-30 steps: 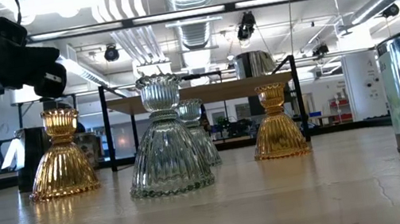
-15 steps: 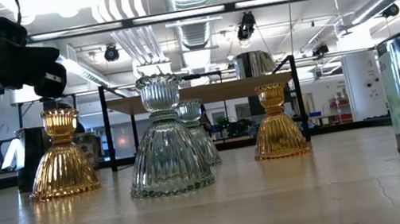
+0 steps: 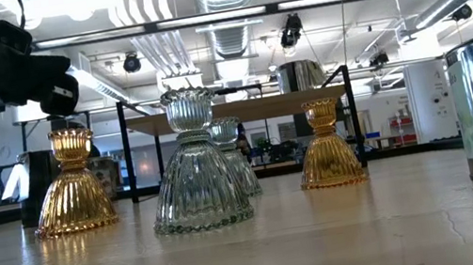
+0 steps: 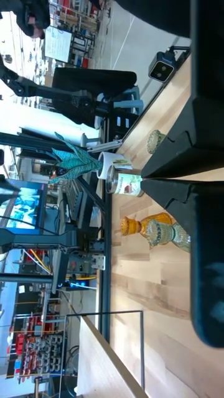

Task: Pick & Place candle stick holders
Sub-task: Put the silver scented candle on the shelf

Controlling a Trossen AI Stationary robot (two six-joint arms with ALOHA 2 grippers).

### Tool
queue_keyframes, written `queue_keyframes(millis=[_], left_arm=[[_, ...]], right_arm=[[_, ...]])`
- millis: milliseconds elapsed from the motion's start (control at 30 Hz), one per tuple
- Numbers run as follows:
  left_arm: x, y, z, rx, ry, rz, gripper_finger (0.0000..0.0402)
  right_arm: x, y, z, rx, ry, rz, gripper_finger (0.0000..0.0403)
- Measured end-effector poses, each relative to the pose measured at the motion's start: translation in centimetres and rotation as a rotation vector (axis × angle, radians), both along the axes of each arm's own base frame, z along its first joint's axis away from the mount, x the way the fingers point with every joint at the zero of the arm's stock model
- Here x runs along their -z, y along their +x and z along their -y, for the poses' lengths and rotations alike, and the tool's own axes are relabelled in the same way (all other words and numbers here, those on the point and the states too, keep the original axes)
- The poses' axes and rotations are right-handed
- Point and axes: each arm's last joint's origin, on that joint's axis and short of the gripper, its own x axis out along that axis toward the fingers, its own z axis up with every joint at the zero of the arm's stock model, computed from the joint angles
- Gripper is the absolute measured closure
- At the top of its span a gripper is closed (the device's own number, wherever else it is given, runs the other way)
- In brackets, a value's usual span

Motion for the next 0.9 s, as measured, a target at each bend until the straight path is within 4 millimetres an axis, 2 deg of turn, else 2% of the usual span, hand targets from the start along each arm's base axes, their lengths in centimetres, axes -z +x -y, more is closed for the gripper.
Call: queue_keyframes(millis=[233,500,700,900], left_arm=[[0.0,0.0,0.0,0.0,0.0,0.0,0.0383],[0.0,0.0,0.0,0.0,0.0,0.0,0.0383],[0.0,0.0,0.0,0.0,0.0,0.0,0.0383],[0.0,0.0,0.0,0.0,0.0,0.0,0.0383]], right_arm=[[1.5,-0.5,-2.3,-0.028,0.063,0.155,0.0393],[3.1,0.2,-3.2,-0.004,0.13,0.247,0.0394],[5.6,0.6,-3.3,0.094,0.121,0.221,0.0394],[7.0,1.3,-3.2,0.262,0.151,0.3,0.0394]])
